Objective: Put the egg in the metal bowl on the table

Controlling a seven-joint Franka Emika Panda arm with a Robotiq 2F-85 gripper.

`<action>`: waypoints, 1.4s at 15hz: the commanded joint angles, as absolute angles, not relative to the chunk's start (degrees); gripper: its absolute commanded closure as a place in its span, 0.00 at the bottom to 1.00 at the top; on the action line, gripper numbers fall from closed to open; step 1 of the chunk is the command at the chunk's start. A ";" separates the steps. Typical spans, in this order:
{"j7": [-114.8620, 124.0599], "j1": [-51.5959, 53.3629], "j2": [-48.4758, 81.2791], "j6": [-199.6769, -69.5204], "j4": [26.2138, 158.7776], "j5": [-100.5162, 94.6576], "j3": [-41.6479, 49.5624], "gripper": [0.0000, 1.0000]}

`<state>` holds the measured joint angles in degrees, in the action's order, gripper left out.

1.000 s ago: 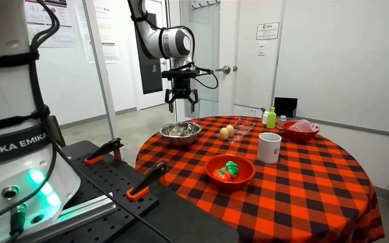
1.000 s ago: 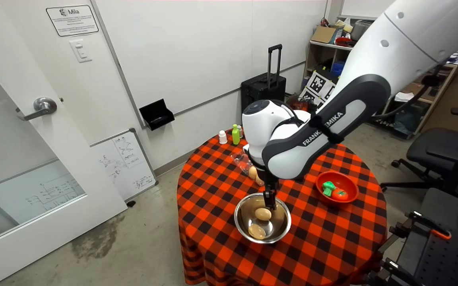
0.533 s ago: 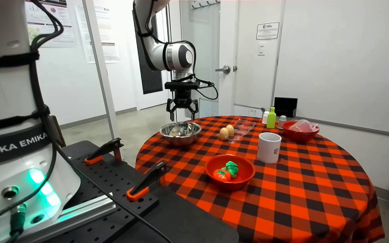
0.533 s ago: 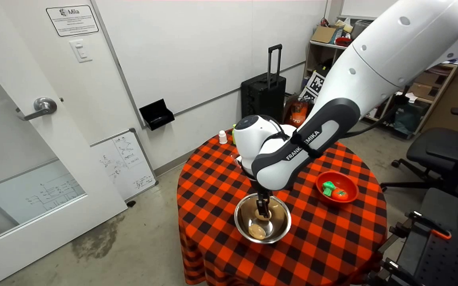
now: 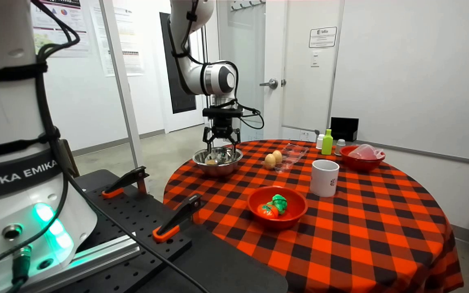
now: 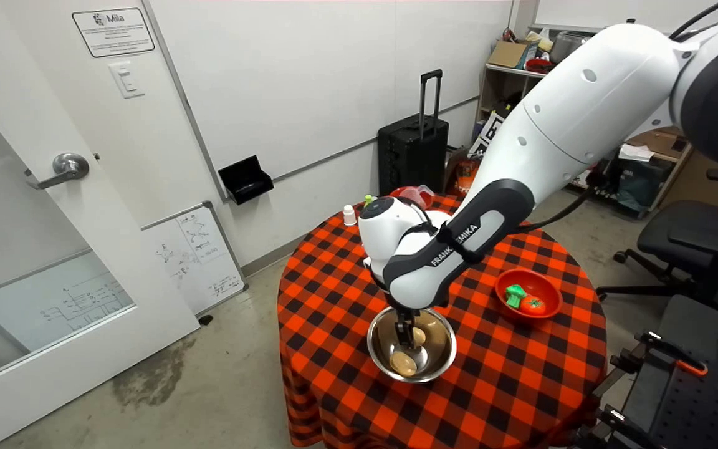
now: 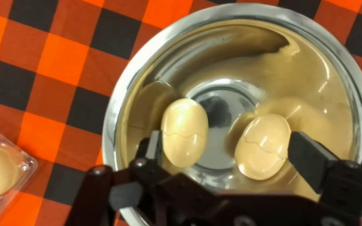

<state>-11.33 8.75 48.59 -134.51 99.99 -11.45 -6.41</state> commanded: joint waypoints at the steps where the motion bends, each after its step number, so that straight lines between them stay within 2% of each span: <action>1: -12.36 9.33 52.18 -131.77 95.38 -11.67 -6.31 0.00; 21: -10.26 11.20 57.75 -126.60 89.64 -12.23 -4.82 0.00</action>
